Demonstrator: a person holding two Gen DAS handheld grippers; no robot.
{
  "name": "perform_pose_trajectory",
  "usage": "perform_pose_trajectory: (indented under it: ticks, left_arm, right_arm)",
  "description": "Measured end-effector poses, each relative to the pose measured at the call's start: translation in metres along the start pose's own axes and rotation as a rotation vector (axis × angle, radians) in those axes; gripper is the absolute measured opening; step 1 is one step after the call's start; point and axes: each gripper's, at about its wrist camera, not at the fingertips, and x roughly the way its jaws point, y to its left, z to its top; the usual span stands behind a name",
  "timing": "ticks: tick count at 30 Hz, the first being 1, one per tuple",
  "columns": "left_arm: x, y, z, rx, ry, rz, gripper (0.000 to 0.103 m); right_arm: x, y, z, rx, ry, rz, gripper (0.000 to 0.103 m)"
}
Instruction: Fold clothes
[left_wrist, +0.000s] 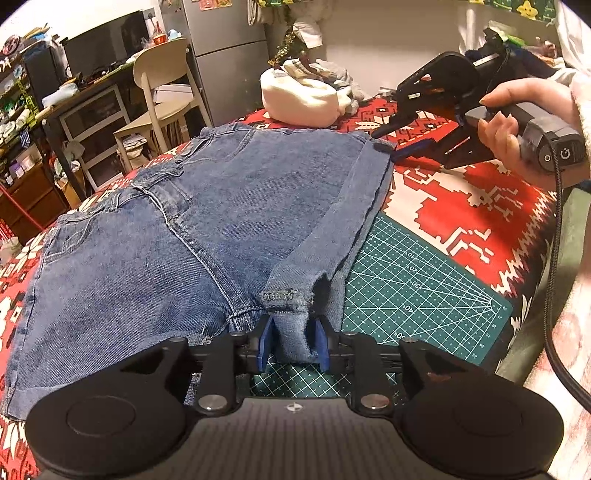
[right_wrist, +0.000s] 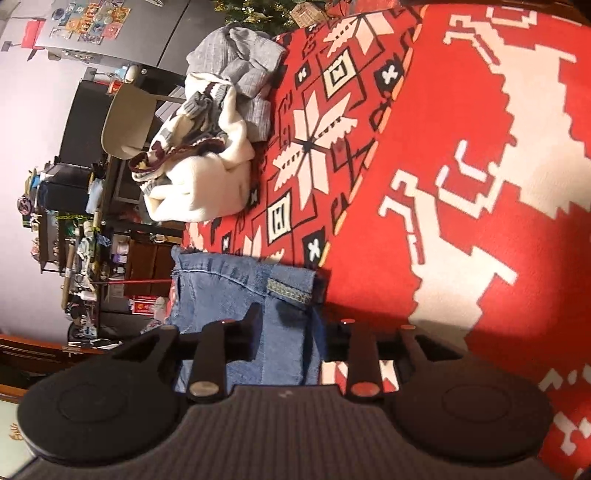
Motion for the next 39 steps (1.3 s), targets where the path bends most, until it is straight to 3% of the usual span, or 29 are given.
perform_pose_trajectory:
  ticks: [14, 15, 16, 17, 18, 21, 26, 29, 33, 39]
  left_arm:
    - [-0.001, -0.003, 0.002, -0.010, -0.040, 0.009, 0.036]
    - [0.000, -0.004, 0.002, -0.009, -0.045, 0.011, 0.036]
    - [0.001, -0.004, 0.002, -0.006, -0.050, 0.014, 0.036]
    - [0.002, -0.005, 0.002, -0.001, -0.055, 0.019, 0.035]
    - [0.002, -0.006, 0.002, 0.006, -0.058, 0.028, 0.022]
    - [0.000, -0.006, 0.001, 0.025, -0.061, 0.054, 0.005]
    - [-0.014, 0.003, 0.000, -0.009, -0.056, 0.028, 0.003]
    - [-0.006, 0.002, -0.001, -0.011, -0.021, 0.013, 0.003]
    - [-0.001, -0.012, -0.004, 0.072, 0.003, 0.032, 0.004]
    - [-0.003, -0.008, -0.005, 0.061, 0.007, 0.023, 0.004]
  right_arm:
    - [0.003, 0.009, -0.005, -0.014, 0.027, 0.049, 0.034]
    - [0.007, 0.009, -0.005, -0.021, 0.035, 0.039, 0.032]
    - [0.010, 0.010, -0.005, -0.029, 0.044, 0.027, 0.025]
    - [0.014, 0.011, -0.005, -0.039, 0.052, 0.015, 0.017]
    - [0.016, 0.012, -0.005, -0.056, 0.055, -0.001, 0.004]
    - [0.010, 0.018, -0.006, -0.105, 0.027, -0.028, 0.002]
    - [-0.012, 0.023, -0.006, -0.116, -0.020, 0.004, 0.002]
    - [-0.004, 0.019, -0.004, -0.124, -0.007, -0.042, 0.002]
    - [0.002, 0.014, -0.003, -0.119, -0.001, -0.089, 0.002]
    - [-0.006, 0.014, -0.005, -0.139, -0.010, -0.111, 0.002]
